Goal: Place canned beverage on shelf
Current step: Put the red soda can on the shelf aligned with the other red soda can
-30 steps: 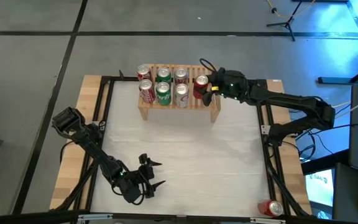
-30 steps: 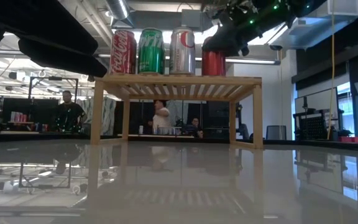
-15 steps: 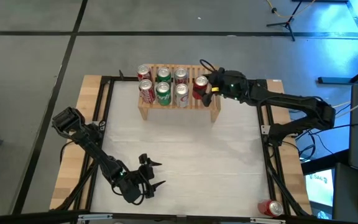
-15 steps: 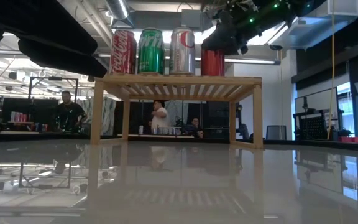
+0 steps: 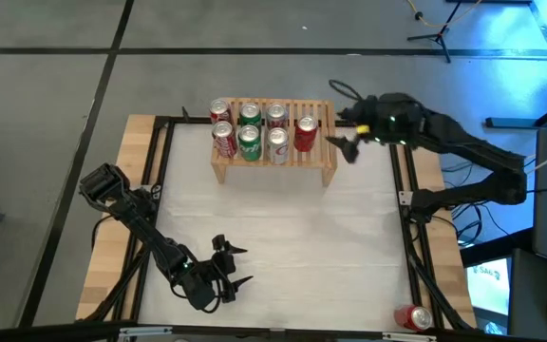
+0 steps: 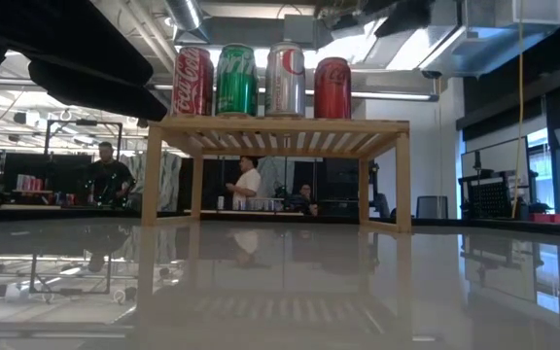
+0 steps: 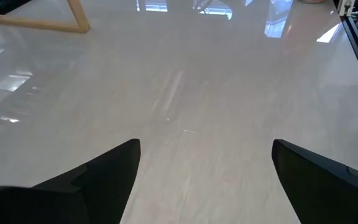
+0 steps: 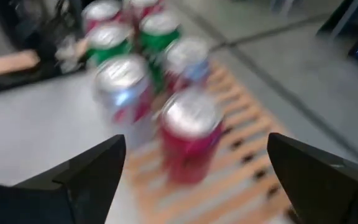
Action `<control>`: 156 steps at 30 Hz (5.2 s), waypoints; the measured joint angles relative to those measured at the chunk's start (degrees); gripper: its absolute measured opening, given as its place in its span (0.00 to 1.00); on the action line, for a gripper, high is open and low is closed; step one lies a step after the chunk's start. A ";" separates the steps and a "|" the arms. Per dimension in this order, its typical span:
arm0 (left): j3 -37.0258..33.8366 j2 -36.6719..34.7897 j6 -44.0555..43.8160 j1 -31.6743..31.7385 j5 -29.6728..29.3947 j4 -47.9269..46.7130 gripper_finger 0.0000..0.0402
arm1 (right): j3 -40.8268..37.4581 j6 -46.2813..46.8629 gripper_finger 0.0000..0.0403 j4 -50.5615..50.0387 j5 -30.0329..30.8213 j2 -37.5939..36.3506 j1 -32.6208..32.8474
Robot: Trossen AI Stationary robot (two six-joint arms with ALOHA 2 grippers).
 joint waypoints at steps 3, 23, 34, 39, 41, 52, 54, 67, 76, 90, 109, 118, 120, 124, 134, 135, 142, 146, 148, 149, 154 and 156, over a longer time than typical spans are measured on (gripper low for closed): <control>0.00 0.00 -0.11 0.00 0.00 0.16 0.88 | 3.66 4.15 0.96 -10.22 -0.08 -0.79 4.51; -0.02 0.00 0.09 0.00 0.02 5.36 0.88 | -8.78 53.55 0.96 -32.26 0.46 -1.87 52.66; -0.02 5.04 3.12 -1.29 3.39 21.39 0.88 | -10.35 85.29 0.96 -26.66 0.80 5.54 80.82; -0.02 7.61 3.04 -1.18 4.83 26.96 0.88 | -6.65 92.79 0.96 -26.69 -0.68 12.00 86.78; -0.02 8.12 3.08 -1.20 4.87 28.32 0.88 | -4.19 93.70 0.96 -26.92 -1.18 14.44 87.66; -0.02 8.61 1.68 -1.25 5.58 29.05 0.88 | 3.71 97.06 0.96 -32.29 -11.51 27.03 89.43; -0.02 8.61 1.66 -1.25 5.60 28.96 0.88 | 3.71 97.67 0.96 -32.39 -13.01 28.23 89.47; -0.02 8.61 2.86 -0.79 5.60 28.92 0.88 | 2.59 96.38 0.96 -31.43 -12.69 29.85 89.38; -0.02 8.61 2.71 -0.76 5.60 28.94 0.88 | -2.03 95.78 0.96 -24.18 -17.34 32.22 89.25; 0.00 8.61 2.72 -0.74 5.59 28.95 0.88 | -1.21 90.99 0.66 -25.71 -17.76 33.25 87.86; 0.00 8.61 2.65 -0.74 6.05 28.96 0.88 | 1.79 64.57 0.67 -31.09 -5.45 33.21 71.13; 0.00 8.59 2.64 -0.78 6.97 28.95 0.88 | 1.10 52.01 0.69 -29.82 -6.19 33.17 59.82; 0.00 8.59 2.67 -0.79 7.49 28.96 0.88 | 0.27 50.01 0.70 -28.96 -7.19 33.17 58.19; 0.00 8.59 2.67 -0.78 7.54 28.94 0.88 | -0.71 47.77 0.71 -25.78 -8.19 33.17 55.90; 0.00 8.59 2.67 -0.85 8.22 28.96 0.88 | -0.23 45.16 0.72 -24.59 -9.73 33.07 55.18; 0.00 8.59 2.65 -0.85 8.22 28.96 0.88 | -0.23 45.15 0.72 -24.59 -9.58 33.06 55.22; 0.00 8.59 2.62 -0.85 8.21 29.07 0.88 | -0.23 45.28 0.72 -24.45 -5.03 33.07 55.15; 0.00 8.57 2.62 -0.85 8.21 29.06 0.88 | -0.20 45.29 0.72 -24.36 -2.04 33.31 55.15; 0.00 8.57 2.60 -0.85 8.20 29.05 0.88 | -0.20 45.26 0.72 -24.40 -2.13 33.45 55.15; 0.00 8.57 2.59 -0.85 8.20 29.06 0.88 | -0.20 45.27 0.72 -24.38 -1.92 33.45 55.12; 0.00 8.57 2.50 -0.87 8.20 29.05 0.88 | -0.20 45.53 0.74 -24.34 -1.04 33.45 55.04; 0.00 8.57 2.45 -0.87 8.20 29.06 0.88 | -0.20 45.27 0.80 -24.32 -1.03 33.45 55.05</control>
